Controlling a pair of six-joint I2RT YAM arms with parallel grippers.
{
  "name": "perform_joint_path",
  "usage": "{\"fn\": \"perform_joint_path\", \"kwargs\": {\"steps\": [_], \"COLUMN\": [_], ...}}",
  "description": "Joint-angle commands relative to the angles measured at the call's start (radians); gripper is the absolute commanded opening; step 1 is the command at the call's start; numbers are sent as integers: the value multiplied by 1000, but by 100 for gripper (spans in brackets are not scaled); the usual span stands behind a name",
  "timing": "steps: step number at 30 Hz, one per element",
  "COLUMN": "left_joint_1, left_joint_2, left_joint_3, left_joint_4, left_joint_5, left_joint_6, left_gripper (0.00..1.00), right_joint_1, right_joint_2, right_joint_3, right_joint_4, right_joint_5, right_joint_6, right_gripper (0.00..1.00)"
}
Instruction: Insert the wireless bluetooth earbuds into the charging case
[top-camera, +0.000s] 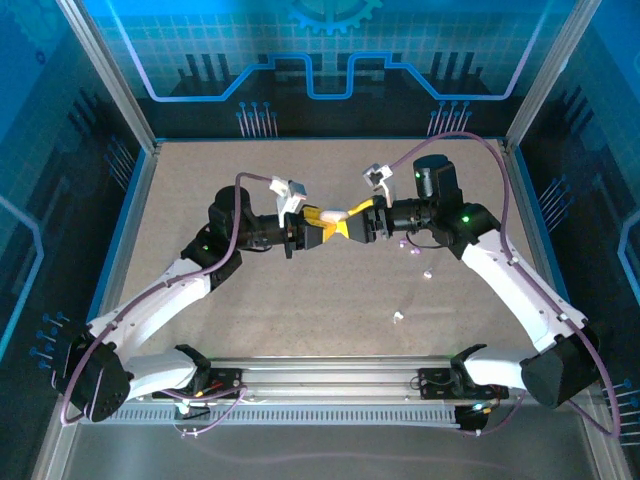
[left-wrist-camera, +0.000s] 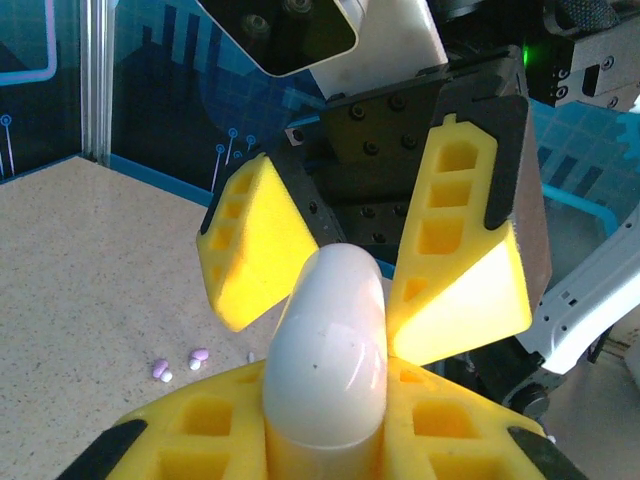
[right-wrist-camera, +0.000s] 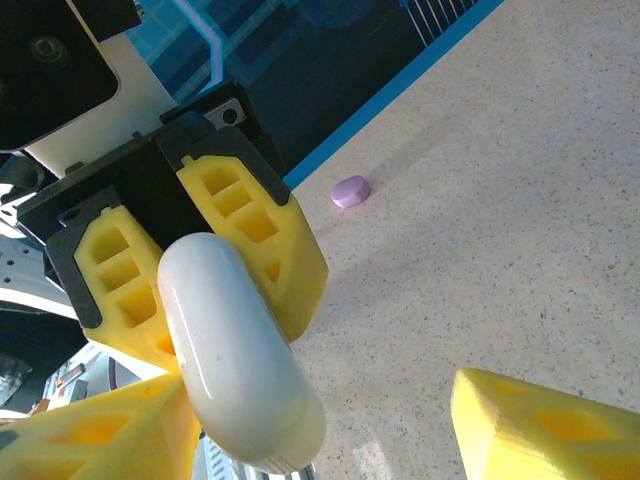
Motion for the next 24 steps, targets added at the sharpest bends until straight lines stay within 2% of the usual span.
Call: {"fn": "perform_joint_path", "kwargs": {"steps": [1,7,14,17,20,24], "left_joint_1": [-17,-22,-24,-24,-24,-24], "left_joint_2": [-12,-35,-36,-37,-44,-58], "left_joint_3": [10,-11,-19,-33,-60,-105], "left_joint_4": [-19,-76,-66,-63,-36,16], "left_joint_5": [30,11,-17,-57,-112,-178], "left_joint_6": [76,179,186,196,204,200], "left_gripper": [17,17,19,19,19,19], "right_joint_1": [-9,-71,-71,-74,-91,-159], "right_joint_2": [16,16,25,-13,-86,-178], "right_joint_3": [37,27,35,38,30,-19], "right_joint_4": [18,68,50,43,7,-144], "right_joint_5": [49,4,-39,-21,94,385], "right_joint_6": [38,123,119,126,134,170], "right_gripper": [66,63,64,67,69,63]}}
